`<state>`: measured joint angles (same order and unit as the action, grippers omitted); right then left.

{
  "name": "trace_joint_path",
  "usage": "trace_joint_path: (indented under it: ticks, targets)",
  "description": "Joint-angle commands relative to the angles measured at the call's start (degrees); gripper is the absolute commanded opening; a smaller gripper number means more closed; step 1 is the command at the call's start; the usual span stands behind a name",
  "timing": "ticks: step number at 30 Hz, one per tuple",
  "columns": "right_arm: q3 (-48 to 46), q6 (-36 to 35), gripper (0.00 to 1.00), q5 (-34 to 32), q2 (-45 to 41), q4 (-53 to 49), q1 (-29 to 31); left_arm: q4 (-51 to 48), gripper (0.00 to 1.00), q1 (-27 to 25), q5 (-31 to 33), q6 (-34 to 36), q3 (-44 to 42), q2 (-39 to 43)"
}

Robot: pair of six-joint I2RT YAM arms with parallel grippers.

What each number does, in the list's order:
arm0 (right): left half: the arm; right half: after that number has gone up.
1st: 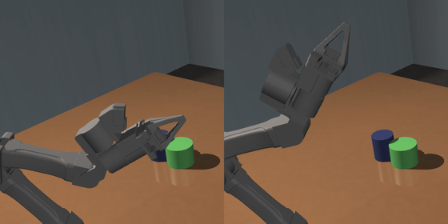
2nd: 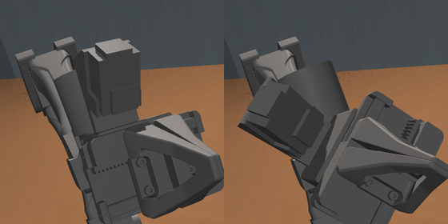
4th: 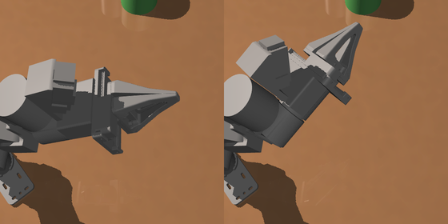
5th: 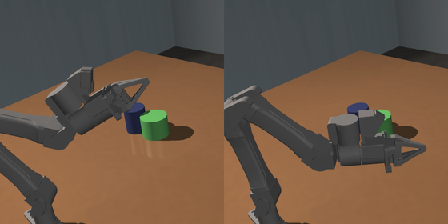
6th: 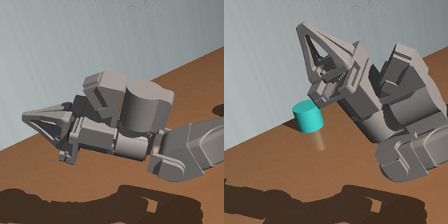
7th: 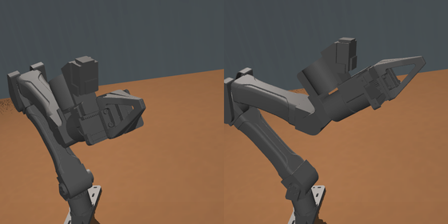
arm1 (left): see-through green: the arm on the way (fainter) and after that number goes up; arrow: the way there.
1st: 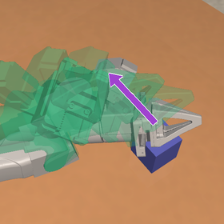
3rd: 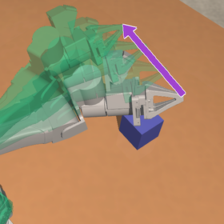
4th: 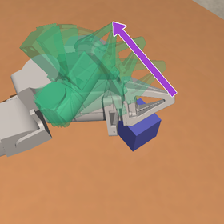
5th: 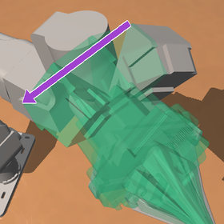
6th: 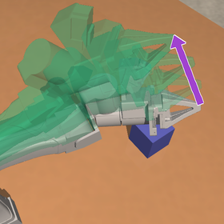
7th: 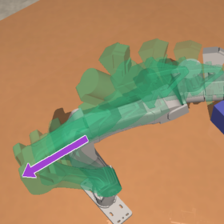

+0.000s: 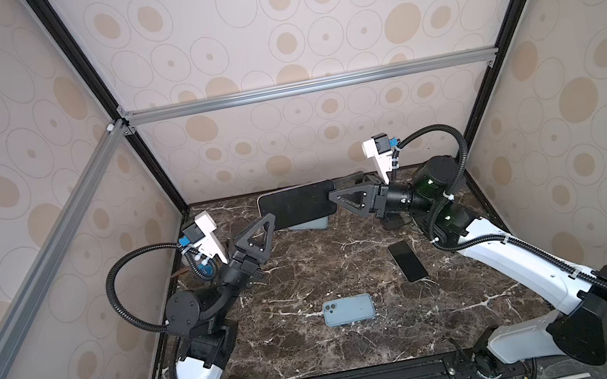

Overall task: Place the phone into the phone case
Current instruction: 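Raise and turn the pink-framed phone held between both grippers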

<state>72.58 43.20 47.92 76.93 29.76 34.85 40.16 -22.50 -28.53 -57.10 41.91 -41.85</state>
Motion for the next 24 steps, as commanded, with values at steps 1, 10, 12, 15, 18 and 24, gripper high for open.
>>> trace_joint_path:
  ticks: [1,10,12,15,18,24]
  targets:
    - [3.97,-0.59,0.59,5.34,0.88,1.87,2.12,8.07,0.0,0.27,-1.65,-3.54,1.07,0.12]
    - [5.82,-0.86,0.16,6.11,1.74,2.12,3.36,8.39,0.0,0.18,-1.89,-3.9,0.38,0.51]
    - [5.65,-0.92,0.08,6.16,1.53,2.21,3.35,8.38,0.0,0.23,-1.87,-3.83,0.3,0.71]
    - [5.54,-1.12,0.0,6.04,1.1,1.87,3.38,7.96,0.0,0.19,-1.67,-3.42,0.3,0.88]
    - [5.38,-2.44,0.0,5.09,0.31,-1.07,3.33,4.55,0.33,0.23,0.52,-1.32,0.7,1.83]
    - [1.57,-9.76,0.0,-9.62,-5.99,-19.45,3.36,-17.0,0.79,0.25,13.79,10.77,3.15,6.46]
